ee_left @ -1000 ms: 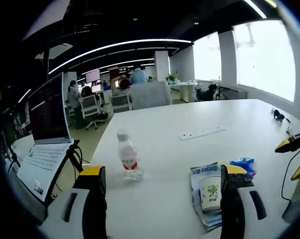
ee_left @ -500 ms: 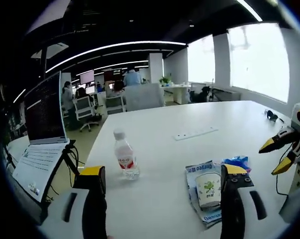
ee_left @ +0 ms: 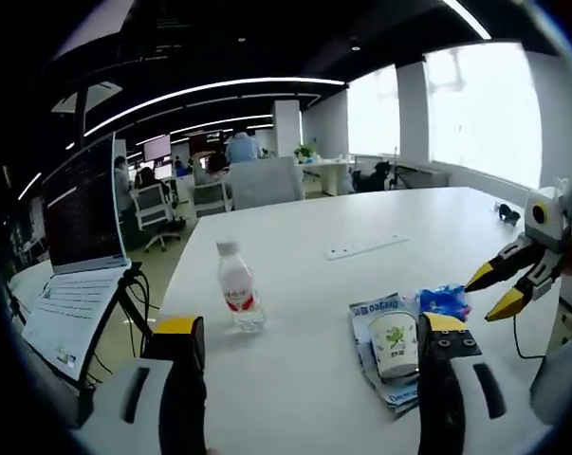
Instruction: Arrange the tabletop items into an orderly group along one side of the table until the central work area is clear of visible clutter.
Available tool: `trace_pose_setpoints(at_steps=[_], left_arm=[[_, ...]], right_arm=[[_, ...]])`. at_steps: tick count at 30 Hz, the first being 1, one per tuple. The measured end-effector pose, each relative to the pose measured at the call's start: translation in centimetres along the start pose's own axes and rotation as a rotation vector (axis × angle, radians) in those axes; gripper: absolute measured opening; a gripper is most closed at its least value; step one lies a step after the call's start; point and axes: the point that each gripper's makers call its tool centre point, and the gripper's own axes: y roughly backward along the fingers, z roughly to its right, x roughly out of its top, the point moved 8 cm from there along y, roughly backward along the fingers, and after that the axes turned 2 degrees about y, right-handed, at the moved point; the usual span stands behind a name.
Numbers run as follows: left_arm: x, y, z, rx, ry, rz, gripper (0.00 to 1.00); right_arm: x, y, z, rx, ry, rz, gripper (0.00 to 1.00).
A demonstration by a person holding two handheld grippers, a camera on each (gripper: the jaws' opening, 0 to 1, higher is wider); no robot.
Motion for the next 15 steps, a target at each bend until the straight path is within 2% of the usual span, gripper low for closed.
trace_pose_setpoints(at_steps=[5,15], left_arm=[[-0.3,0.4,0.0,-0.009,-0.008,-0.002,0.92],[-1.6,1.1,0.1,-0.023,0.018,-0.017,0.92]], right_arm=[[-0.4,-0.8,0.5,0.011,-0.011,-0.016,0.29],[-0.1,-2.2,1.0,0.011,-0.004,-0.023,0.25]])
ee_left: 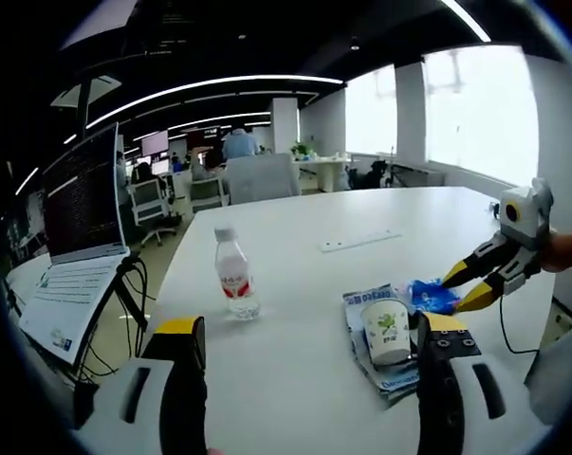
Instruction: Arrange the tabletop items into an orderly group along one side of the table until the central work area is clear of visible clutter.
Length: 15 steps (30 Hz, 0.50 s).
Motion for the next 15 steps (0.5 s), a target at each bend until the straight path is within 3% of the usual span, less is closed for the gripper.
trace_pose_setpoints(at_steps=[10,15], left_arm=[[-0.7,-0.2,0.8,-0.041,-0.093,-0.034,0.93],[-1.3,-0.3,0.9,-0.049,-0.076,-0.036,0.93]], right_arm=[[-0.2,-1.5,0.9,0.004,-0.007,-0.025,0.24],[-0.5,-2.2,1.4,-0.001,-0.001,-0.045,0.23]])
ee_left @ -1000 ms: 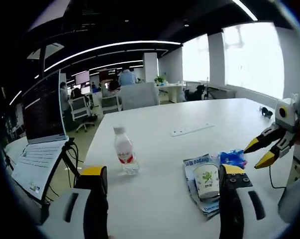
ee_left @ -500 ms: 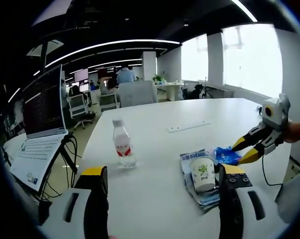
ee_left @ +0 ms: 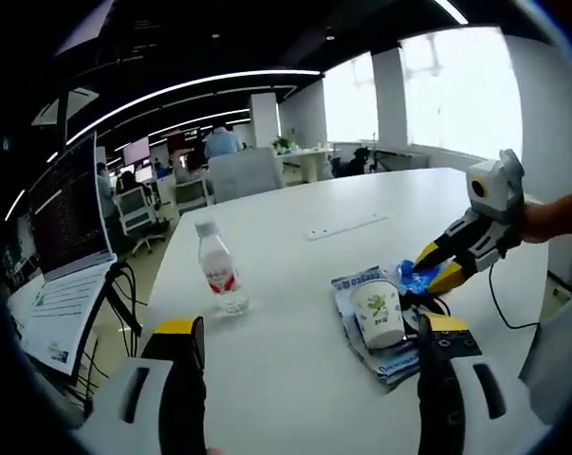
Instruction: Arrange the tabletop items into an orderly group along one side of the table until the central work area is clear of visible clutter.
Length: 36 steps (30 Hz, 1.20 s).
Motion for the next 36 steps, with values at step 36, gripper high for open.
trace_pose_setpoints(at_steps=[36], left_arm=[[-3.1,0.7,0.3,-0.020,0.039,-0.059,0.90]], right_arm=[[-1.2,-2.7,2.3,0.083,0.019,-0.093,0.04]])
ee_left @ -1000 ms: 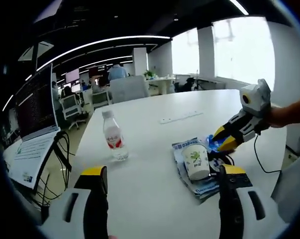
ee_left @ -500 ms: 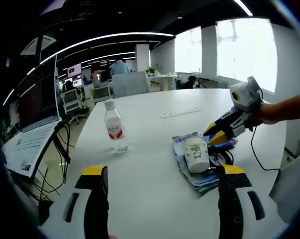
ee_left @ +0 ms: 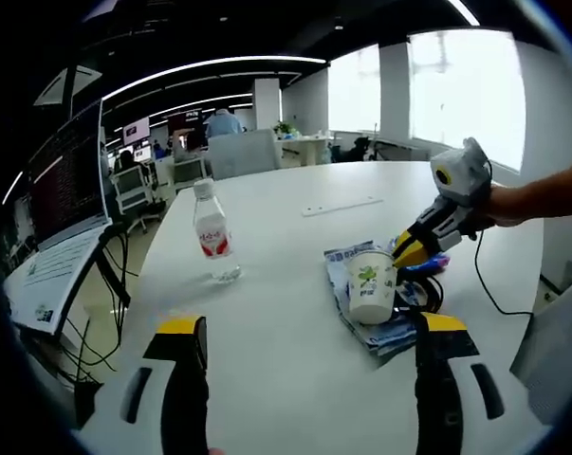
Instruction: Arrange the tabletop items into an orderly group along one side of the table until the central work area is clear of visible clutter.
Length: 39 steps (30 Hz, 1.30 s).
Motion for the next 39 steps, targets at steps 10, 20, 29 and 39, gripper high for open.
trace_pose_setpoints(at_steps=[10,20,29,39], left_arm=[[0.0,-0.2,0.9,-0.013,0.005,0.011,0.90],[0.0,0.0,1.7,-0.019,0.013,0.025,0.89],[0.2,0.2,2.3,-0.019,0.017,0.040,0.89],[0.5,0.1,3.2,-0.036,0.002,0.048,0.89]], right_arm=[[2.4,1.1,-1.8,0.011,0.133,0.027,0.00],[3.4,1.3,-3.1,0.009,0.334,-0.015,0.00],[4.0,2.2,-3.2,-0.006,0.410,-0.028,0.00],[4.9,3.0,-3.9,-0.016,0.466,-0.021,0.00]])
